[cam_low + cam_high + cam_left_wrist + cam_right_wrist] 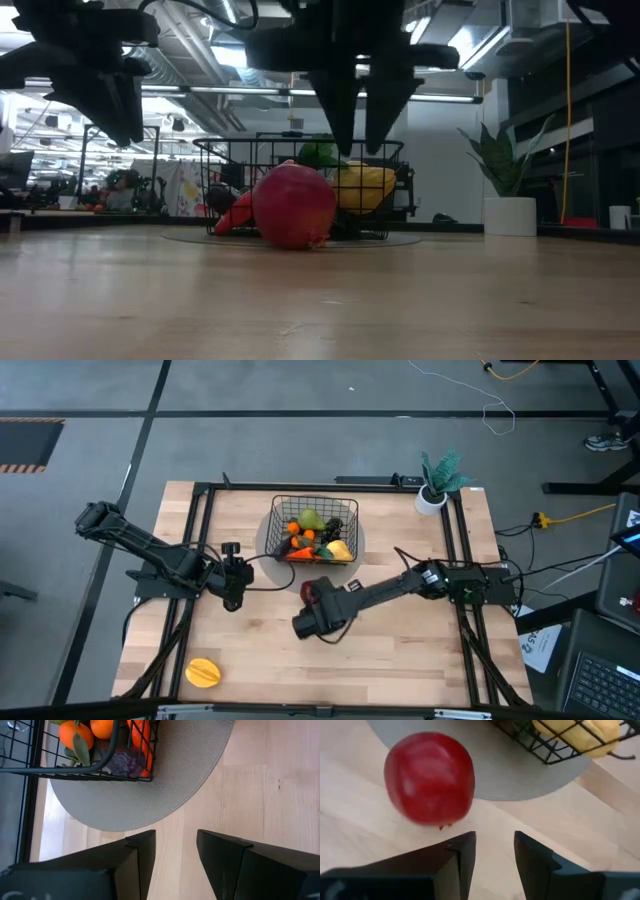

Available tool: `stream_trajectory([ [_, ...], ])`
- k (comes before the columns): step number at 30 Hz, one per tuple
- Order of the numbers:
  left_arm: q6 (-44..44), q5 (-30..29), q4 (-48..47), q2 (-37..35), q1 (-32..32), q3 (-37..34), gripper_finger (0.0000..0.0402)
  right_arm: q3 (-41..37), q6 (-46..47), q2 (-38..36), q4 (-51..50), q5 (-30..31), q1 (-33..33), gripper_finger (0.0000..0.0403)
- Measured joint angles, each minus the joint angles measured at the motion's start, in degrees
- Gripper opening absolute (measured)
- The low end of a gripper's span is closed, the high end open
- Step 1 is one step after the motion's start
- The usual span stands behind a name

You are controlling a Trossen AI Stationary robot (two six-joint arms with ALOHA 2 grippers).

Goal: Build produce basket
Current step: Put the red pomegranate into the black wire basket

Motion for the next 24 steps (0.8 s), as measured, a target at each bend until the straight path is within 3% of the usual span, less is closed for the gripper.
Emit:
stream_trajectory([
  [9,0.0,0.0,0.0,0.0,0.0,0.0,0.0133,0.0,-9.9,0.0,9.5,-1.2,-1.4,0.0124],
  [24,0.1,0.0,0.0,0.0,0.0,0.0,0.0133,0.1,-6.0,0.7,8.6,-2.7,1.2,0.0124],
])
